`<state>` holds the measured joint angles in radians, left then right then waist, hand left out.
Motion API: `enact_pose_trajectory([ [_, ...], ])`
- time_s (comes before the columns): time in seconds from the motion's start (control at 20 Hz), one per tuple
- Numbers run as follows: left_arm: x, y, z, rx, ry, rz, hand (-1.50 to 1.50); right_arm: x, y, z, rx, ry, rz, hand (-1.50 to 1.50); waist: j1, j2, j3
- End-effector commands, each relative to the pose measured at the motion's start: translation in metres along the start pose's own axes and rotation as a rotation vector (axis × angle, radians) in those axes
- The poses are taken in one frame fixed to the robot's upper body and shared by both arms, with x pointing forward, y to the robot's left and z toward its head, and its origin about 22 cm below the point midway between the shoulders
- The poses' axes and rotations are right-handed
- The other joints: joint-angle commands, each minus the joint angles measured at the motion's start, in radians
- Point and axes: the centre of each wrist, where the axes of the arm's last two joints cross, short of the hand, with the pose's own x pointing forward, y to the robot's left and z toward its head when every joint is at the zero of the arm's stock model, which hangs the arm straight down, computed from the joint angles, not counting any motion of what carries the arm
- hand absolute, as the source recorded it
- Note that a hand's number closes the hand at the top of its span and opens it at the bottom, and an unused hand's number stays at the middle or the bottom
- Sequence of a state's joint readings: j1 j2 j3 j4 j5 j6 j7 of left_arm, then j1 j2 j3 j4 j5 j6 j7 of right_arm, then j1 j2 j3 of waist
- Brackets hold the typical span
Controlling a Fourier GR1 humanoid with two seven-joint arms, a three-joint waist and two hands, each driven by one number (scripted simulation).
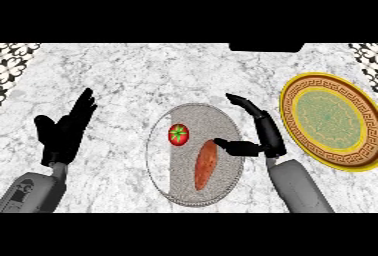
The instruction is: Pick the tomato from the placemat and place it in the plate
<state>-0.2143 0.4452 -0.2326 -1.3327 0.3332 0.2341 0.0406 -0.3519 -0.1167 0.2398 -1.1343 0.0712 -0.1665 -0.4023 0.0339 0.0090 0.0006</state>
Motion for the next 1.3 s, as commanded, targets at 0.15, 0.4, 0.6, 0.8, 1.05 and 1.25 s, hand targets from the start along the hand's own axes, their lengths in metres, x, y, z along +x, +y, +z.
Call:
enact_pose_trajectory([
  [0.15, 0.004, 0.01, 0.001, 0.003, 0.048, 0.005, 0.0, -0.003, 0.047, -0.011, 0.204, 0.002, 0.202, -1.5, -0.026, -0.008, -0.001],
  [0.4, 0.014, -0.01, -0.005, 0.017, 0.037, 0.011, 0.0, 0.014, 0.038, -0.034, 0.236, 0.054, 0.279, -1.5, -0.031, -0.009, -0.001],
  [0.6, -0.007, 0.01, -0.006, 0.026, 0.047, 0.016, 0.0, 0.04, 0.061, -0.033, 0.332, 0.087, 0.314, -1.5, -0.036, -0.01, -0.001],
  [0.8, 0.008, 0.014, 0.008, 0.0, 0.046, -0.009, 0.0, 0.047, 0.063, -0.033, 0.405, 0.172, 0.369, -1.5, -0.032, -0.012, -0.001],
  [1.05, 0.0, 0.003, 0.014, 0.011, 0.029, 0.021, 0.0, 0.049, 0.077, -0.035, 0.465, 0.215, 0.521, -1.5, -0.03, -0.012, -0.001],
  [1.25, -0.005, -0.001, 0.001, 0.022, 0.045, 0.019, 0.0, 0.055, 0.086, -0.043, 0.519, 0.294, 0.606, -1.5, -0.035, -0.01, -0.001],
])
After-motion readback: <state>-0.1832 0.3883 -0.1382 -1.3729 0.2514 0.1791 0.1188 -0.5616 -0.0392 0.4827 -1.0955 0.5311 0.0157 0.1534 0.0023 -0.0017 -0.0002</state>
